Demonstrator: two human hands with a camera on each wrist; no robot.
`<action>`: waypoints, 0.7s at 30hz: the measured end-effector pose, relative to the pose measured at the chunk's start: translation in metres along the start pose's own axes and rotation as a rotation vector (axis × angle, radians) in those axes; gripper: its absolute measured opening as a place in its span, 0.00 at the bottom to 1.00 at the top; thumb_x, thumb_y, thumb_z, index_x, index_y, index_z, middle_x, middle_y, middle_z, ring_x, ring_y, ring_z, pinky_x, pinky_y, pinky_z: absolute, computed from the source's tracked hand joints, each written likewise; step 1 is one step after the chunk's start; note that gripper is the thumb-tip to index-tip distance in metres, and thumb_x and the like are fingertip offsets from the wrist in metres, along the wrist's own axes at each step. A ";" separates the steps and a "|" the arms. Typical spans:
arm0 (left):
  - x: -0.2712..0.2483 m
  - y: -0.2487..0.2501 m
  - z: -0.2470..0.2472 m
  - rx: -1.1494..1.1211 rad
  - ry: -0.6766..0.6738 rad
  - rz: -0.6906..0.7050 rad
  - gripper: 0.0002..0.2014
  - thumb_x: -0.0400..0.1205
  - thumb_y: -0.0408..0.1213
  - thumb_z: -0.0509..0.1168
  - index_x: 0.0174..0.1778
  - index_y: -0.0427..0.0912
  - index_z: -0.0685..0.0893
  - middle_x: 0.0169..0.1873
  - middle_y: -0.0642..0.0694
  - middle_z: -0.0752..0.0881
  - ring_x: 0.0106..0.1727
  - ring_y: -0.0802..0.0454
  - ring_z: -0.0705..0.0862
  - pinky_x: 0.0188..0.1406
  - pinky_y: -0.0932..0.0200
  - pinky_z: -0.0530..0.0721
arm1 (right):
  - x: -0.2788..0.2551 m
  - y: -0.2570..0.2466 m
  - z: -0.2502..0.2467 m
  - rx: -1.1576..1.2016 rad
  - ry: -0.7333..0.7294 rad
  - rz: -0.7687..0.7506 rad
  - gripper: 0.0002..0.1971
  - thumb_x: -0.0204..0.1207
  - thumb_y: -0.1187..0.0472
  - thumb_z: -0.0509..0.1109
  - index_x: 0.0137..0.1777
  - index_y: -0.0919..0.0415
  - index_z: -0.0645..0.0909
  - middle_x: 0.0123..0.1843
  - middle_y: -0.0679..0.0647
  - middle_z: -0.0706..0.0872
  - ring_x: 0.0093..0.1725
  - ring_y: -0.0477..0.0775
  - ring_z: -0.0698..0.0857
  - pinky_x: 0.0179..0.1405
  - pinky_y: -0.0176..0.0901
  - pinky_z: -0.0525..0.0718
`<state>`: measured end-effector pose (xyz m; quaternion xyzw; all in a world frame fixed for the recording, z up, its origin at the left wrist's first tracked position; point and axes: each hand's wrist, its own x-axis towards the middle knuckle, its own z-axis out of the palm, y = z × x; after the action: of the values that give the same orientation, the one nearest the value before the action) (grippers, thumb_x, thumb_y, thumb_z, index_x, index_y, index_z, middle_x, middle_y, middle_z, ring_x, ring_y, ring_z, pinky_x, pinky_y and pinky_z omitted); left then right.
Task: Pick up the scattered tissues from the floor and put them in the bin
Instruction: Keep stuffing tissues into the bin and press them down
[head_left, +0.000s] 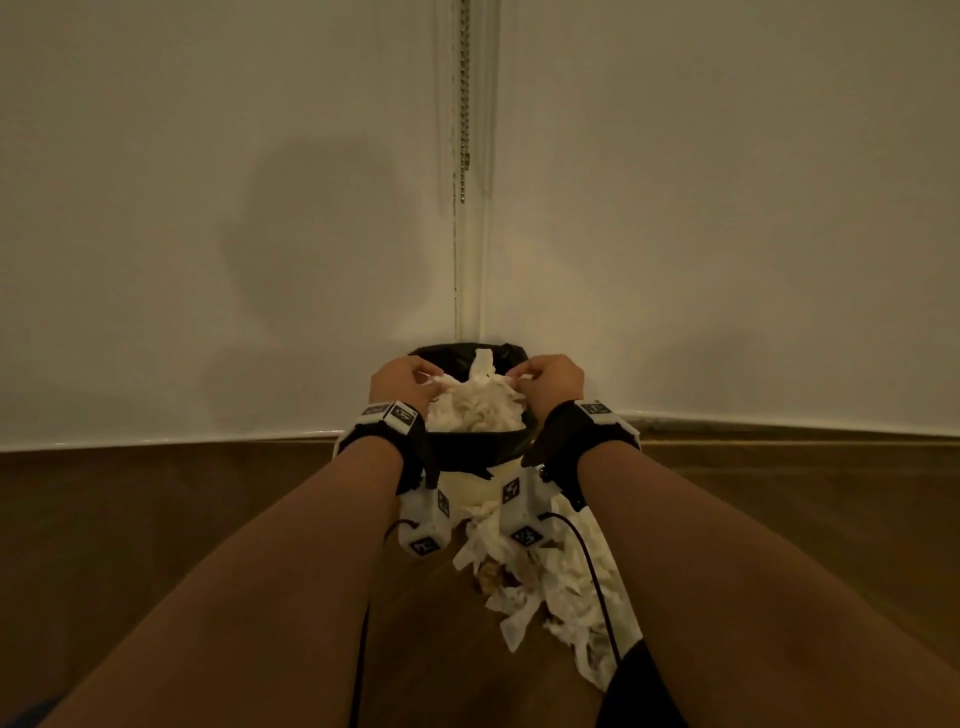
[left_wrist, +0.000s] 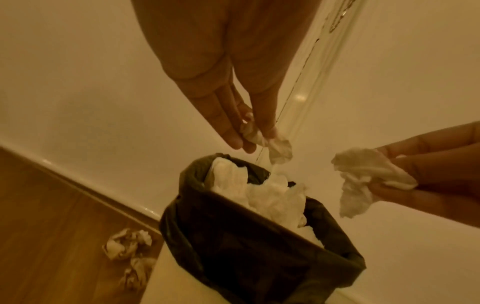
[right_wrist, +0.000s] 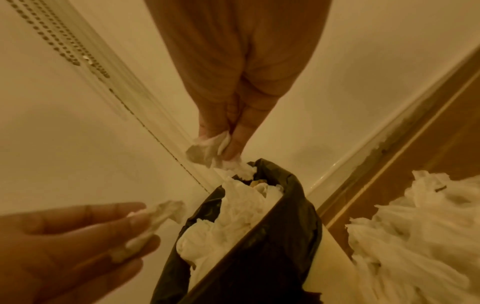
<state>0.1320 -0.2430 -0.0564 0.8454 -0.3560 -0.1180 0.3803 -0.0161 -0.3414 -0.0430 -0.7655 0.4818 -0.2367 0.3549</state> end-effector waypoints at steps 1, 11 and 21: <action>0.000 -0.001 0.007 -0.010 0.006 -0.004 0.08 0.77 0.38 0.71 0.51 0.45 0.86 0.48 0.44 0.88 0.49 0.48 0.85 0.48 0.60 0.81 | 0.002 0.002 0.003 -0.009 -0.004 0.004 0.07 0.77 0.64 0.71 0.51 0.62 0.89 0.55 0.59 0.89 0.58 0.56 0.85 0.52 0.35 0.78; 0.006 -0.019 0.060 0.475 -0.212 0.147 0.14 0.83 0.32 0.58 0.64 0.42 0.80 0.66 0.38 0.73 0.60 0.40 0.80 0.58 0.51 0.79 | 0.005 0.024 0.047 -0.439 -0.343 -0.063 0.18 0.83 0.61 0.57 0.69 0.67 0.75 0.70 0.63 0.74 0.69 0.64 0.75 0.64 0.49 0.74; 0.004 -0.025 0.072 0.783 -0.407 0.260 0.20 0.87 0.43 0.44 0.63 0.43 0.79 0.61 0.43 0.82 0.64 0.44 0.78 0.68 0.47 0.68 | 0.012 0.032 0.060 -0.952 -0.627 -0.152 0.28 0.85 0.48 0.47 0.83 0.56 0.52 0.85 0.55 0.54 0.84 0.56 0.51 0.82 0.50 0.42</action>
<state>0.1140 -0.2745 -0.1238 0.8334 -0.5443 -0.0896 -0.0339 0.0133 -0.3429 -0.1054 -0.9070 0.3505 0.2198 0.0793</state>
